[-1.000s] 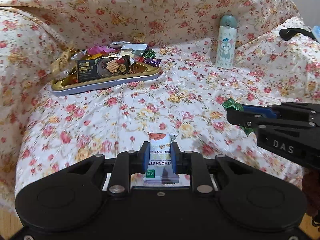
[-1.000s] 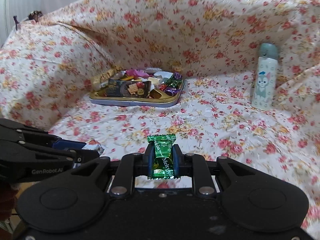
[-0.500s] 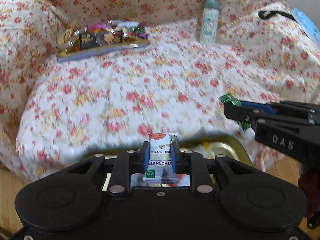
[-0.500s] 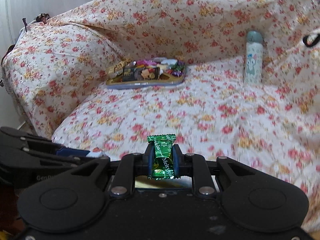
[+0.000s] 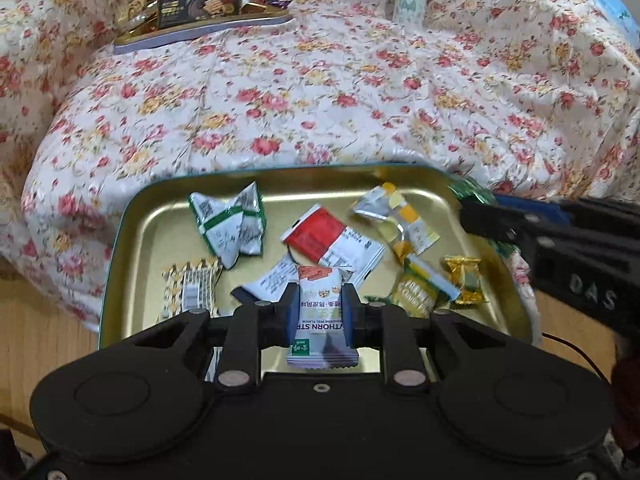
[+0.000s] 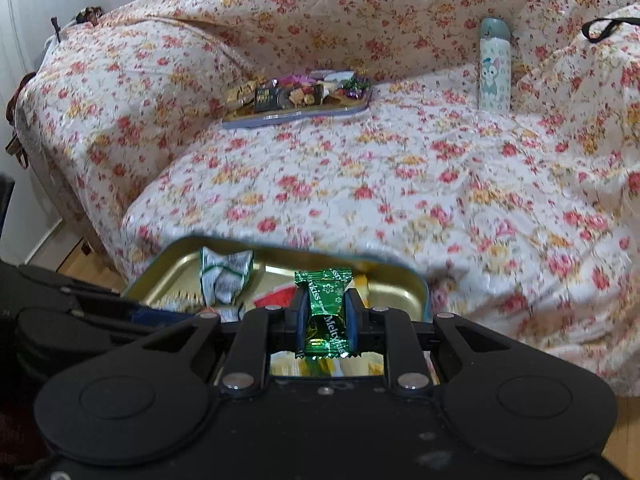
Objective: Organize snacks
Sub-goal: 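Open left tool to drop white packet while right tool releases green candy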
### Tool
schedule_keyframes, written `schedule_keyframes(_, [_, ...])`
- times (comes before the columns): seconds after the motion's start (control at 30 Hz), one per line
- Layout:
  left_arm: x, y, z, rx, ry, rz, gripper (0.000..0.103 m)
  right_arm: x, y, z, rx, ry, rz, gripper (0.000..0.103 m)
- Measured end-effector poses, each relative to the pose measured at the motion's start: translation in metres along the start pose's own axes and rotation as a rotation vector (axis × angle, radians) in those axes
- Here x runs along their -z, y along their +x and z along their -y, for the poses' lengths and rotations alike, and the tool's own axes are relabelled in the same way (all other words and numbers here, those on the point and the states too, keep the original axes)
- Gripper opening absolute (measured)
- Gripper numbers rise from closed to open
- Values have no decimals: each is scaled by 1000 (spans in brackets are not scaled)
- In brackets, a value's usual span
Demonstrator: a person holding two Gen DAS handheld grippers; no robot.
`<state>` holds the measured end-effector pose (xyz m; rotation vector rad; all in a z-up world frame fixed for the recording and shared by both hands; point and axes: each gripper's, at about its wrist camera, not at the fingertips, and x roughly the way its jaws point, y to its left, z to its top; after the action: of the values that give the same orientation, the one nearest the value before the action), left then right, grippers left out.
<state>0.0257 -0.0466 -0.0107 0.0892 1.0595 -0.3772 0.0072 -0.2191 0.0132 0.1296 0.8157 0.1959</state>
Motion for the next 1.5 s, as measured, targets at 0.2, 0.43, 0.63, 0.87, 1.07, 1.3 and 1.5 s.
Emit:
schedule_keyframes(0.2, [9, 2, 0, 9, -47, -27, 28, 16, -6, 4, 4, 34, -57, 21])
schedule_keyframes(0.43, [12, 3, -9, -5, -102, -42, 28, 26, -7, 0, 7, -3, -96, 21])
schedule_keyframes(0.63, [14, 2, -13, -36, -123, -40, 29, 33, -2, -6, 19, -34, -126, 21])
schedule_keyframes(0.87, [13, -2, -13, -88, -116, -22, 29, 34, 0, -8, 22, -47, -138, 21])
schedule_keyframes(1.07, [12, -6, -10, -119, -98, -4, 30, 34, 1, -7, 26, -47, -142, 22])
schedule_keyframes(1.3, [11, -10, -8, -141, -90, 16, 31, 32, -1, -8, 22, -51, -132, 22])
schedule_keyframes(1.5, [11, -14, -9, -169, -97, 42, 31, 27, -7, -9, 28, -39, -108, 22])
